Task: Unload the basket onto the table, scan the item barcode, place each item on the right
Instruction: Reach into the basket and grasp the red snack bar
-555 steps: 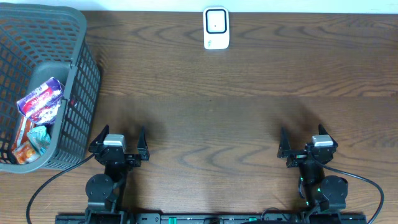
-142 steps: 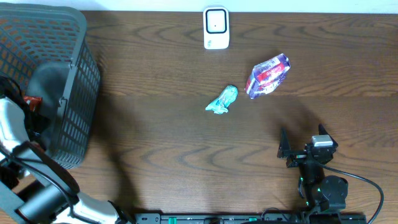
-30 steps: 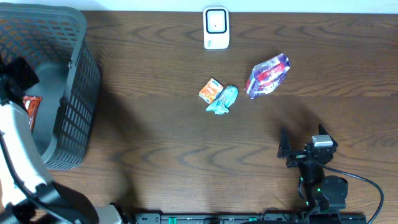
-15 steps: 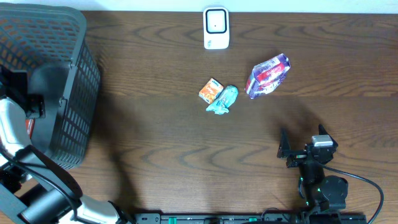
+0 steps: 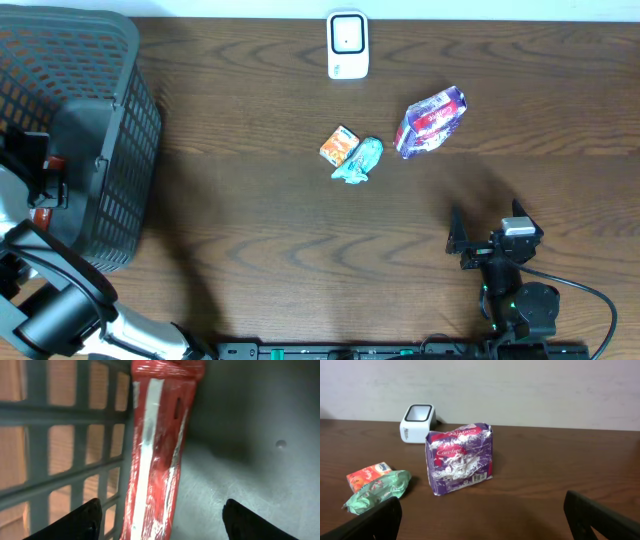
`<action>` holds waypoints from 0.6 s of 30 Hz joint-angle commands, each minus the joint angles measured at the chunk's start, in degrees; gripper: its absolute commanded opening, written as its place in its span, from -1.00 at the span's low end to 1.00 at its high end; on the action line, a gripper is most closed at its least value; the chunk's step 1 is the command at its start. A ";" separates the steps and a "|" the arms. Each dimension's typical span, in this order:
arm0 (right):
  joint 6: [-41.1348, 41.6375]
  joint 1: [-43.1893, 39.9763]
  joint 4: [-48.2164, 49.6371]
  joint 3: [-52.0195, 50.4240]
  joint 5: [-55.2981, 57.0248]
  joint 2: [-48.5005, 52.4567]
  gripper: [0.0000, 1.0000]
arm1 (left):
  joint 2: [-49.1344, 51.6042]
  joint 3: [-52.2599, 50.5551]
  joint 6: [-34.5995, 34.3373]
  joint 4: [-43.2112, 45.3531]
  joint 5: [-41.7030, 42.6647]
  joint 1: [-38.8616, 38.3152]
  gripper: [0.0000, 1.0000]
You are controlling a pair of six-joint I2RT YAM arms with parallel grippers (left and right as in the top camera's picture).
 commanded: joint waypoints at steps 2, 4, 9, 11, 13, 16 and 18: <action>-0.48 0.35 -0.17 -0.20 0.52 -0.31 0.98 | 3.23 -0.63 3.15 0.63 1.18 -0.07 0.45; -0.46 0.35 -0.17 -0.17 0.52 -0.31 0.98 | 4.37 -0.66 3.13 1.51 0.31 -0.07 0.36; -0.46 0.35 -0.17 -0.20 0.52 -0.31 0.99 | 7.65 -0.68 2.82 2.75 -4.04 0.11 0.28; -0.46 0.35 -0.17 -0.20 0.52 -0.31 0.99 | 8.74 -0.72 1.14 2.73 -2.51 0.09 0.27; -0.46 0.35 -0.17 -0.20 0.52 -0.31 0.99 | 9.79 -0.72 -0.70 2.71 -0.50 0.09 0.17; -0.46 0.35 -0.17 -0.20 0.52 -0.31 0.98 | 10.27 -0.90 -1.33 1.97 2.62 0.09 -0.46; -0.48 0.35 -0.17 -0.20 0.52 -0.31 0.99 | 10.14 -0.92 -3.10 1.90 2.71 0.09 -0.85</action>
